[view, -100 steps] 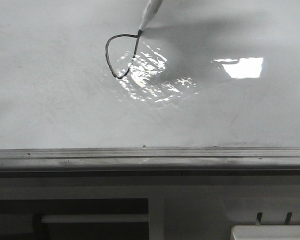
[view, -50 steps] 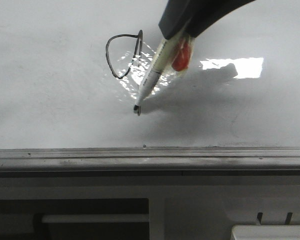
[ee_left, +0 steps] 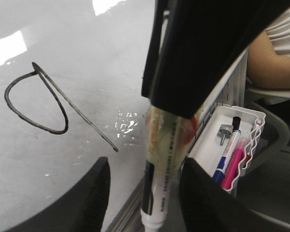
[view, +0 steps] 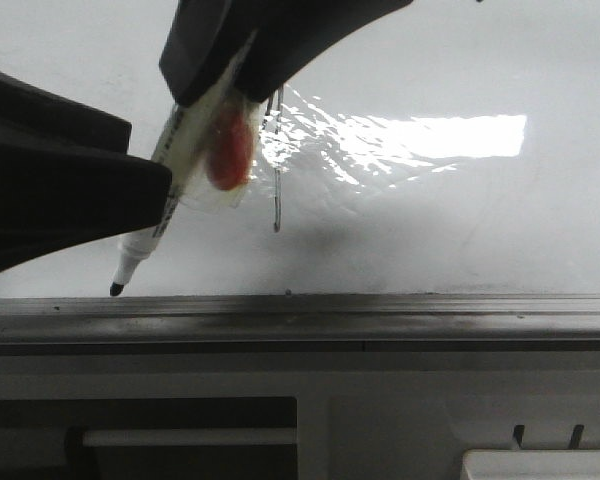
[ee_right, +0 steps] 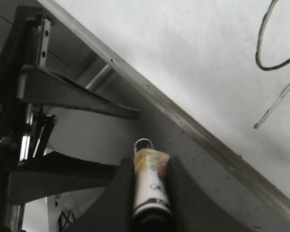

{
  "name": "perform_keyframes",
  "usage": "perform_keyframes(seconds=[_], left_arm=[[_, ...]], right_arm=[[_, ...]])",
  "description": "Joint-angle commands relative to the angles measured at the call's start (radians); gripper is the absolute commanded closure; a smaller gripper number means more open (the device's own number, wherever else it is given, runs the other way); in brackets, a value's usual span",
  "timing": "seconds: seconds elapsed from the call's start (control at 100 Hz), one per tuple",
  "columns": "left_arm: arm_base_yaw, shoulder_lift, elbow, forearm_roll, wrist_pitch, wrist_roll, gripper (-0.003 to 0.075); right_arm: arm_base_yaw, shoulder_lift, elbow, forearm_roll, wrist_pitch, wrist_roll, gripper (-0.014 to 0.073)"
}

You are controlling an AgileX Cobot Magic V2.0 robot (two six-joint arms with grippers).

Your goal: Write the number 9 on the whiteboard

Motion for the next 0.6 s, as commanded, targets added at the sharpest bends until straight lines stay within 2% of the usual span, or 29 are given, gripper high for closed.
perform_keyframes(seconds=[0.0, 0.19, 0.27, 0.43, 0.59], left_arm=[[-0.010, 0.007, -0.028, -0.026, -0.093, -0.009, 0.0404], [-0.010, 0.011, -0.028, -0.026, -0.093, -0.009, 0.0415], [-0.010, 0.011, -0.028, -0.024, -0.083, -0.009, 0.0486], [-0.010, 0.011, -0.028, -0.022, -0.056, -0.009, 0.0741], [-0.010, 0.011, -0.028, -0.022, -0.056, -0.009, 0.0740]], right_arm=[[0.003, -0.021, -0.032, 0.027, -0.049, 0.000, 0.0663], [0.003, -0.023, -0.032, 0.056, -0.061, 0.000, 0.0663], [0.003, -0.023, -0.032, 0.064, -0.063, 0.000, 0.0663], [0.003, -0.023, -0.032, 0.076, -0.067, 0.000, 0.0663], [0.003, -0.023, -0.032, 0.082, -0.072, 0.000, 0.0663]])
